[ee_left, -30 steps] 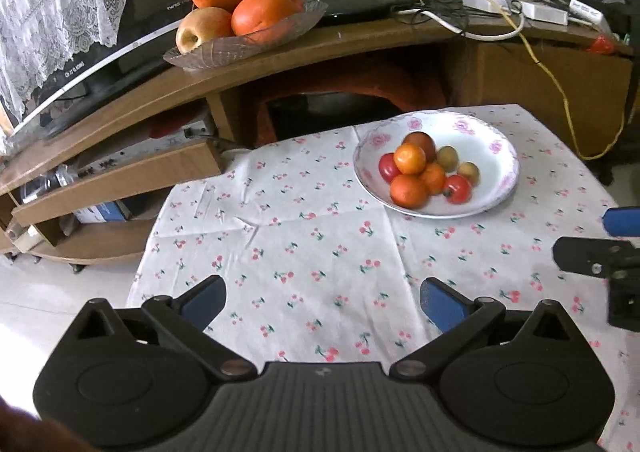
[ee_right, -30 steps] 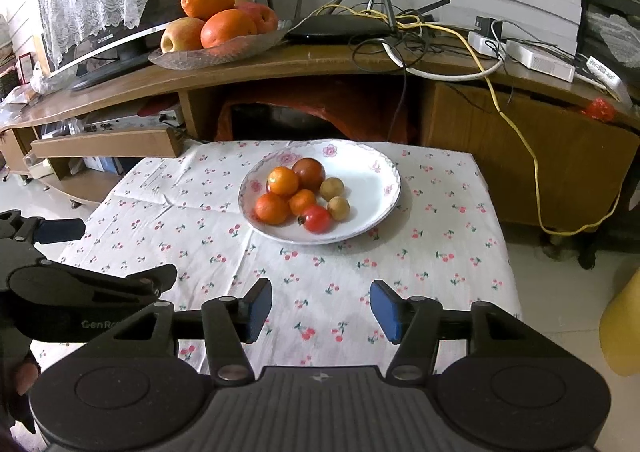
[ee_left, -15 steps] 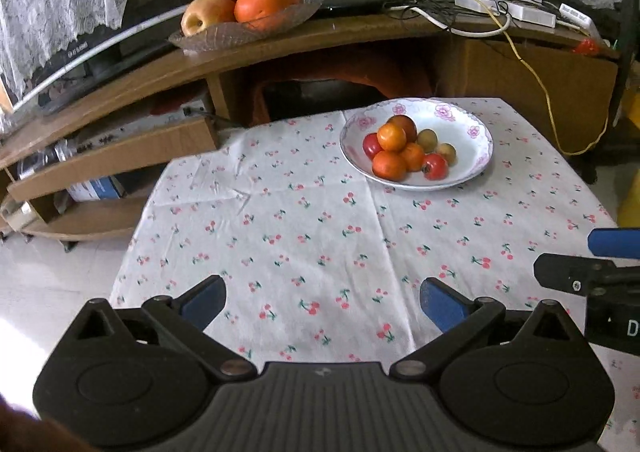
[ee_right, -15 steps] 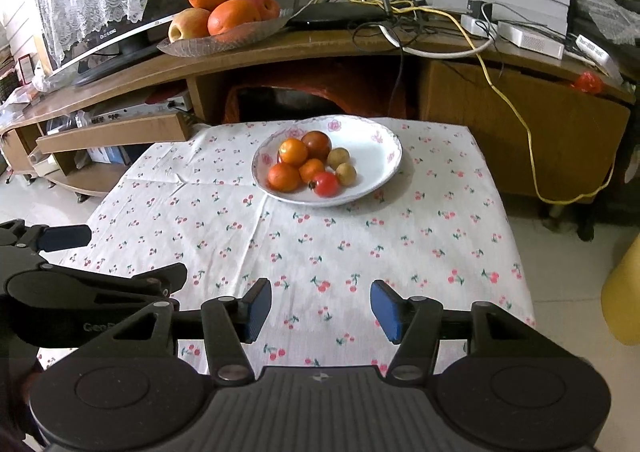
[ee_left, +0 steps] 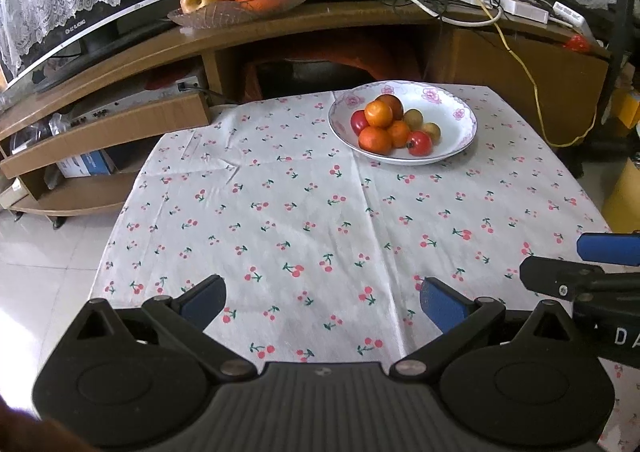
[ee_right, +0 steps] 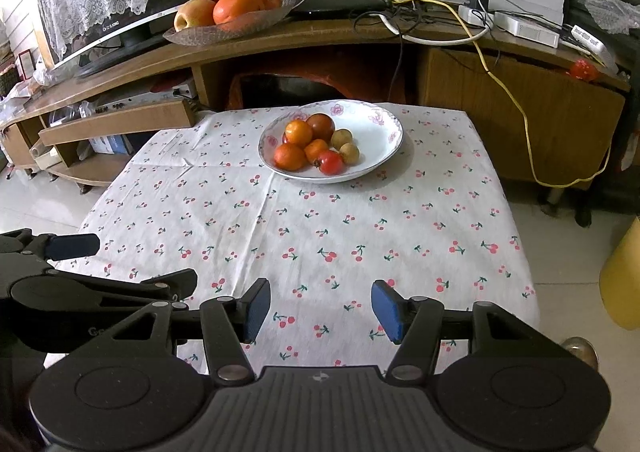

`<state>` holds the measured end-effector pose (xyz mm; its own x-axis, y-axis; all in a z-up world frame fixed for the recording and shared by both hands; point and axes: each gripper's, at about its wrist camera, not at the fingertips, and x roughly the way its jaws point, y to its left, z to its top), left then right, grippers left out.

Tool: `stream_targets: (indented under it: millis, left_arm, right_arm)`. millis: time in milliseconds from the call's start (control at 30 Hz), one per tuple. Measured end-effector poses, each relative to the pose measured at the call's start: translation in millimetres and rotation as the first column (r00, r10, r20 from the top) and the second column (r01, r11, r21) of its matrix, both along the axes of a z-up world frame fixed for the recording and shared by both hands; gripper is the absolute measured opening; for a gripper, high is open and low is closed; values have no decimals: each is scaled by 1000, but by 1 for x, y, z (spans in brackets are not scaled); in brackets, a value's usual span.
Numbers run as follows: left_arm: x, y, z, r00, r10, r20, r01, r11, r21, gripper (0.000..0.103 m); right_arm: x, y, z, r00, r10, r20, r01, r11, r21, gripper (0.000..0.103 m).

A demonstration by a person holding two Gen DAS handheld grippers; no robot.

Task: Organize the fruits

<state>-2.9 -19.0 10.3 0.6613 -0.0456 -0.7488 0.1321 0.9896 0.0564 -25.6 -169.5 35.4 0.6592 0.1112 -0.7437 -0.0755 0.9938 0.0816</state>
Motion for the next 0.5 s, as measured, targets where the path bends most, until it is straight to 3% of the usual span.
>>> stream_targets:
  millis: [500]
  left_arm:
    - [-11,0,2,1000,10,-3,-10,1000,-3,103]
  right_arm:
    - [-8,1,1,1000,-4,-1,4,1000,2,59]
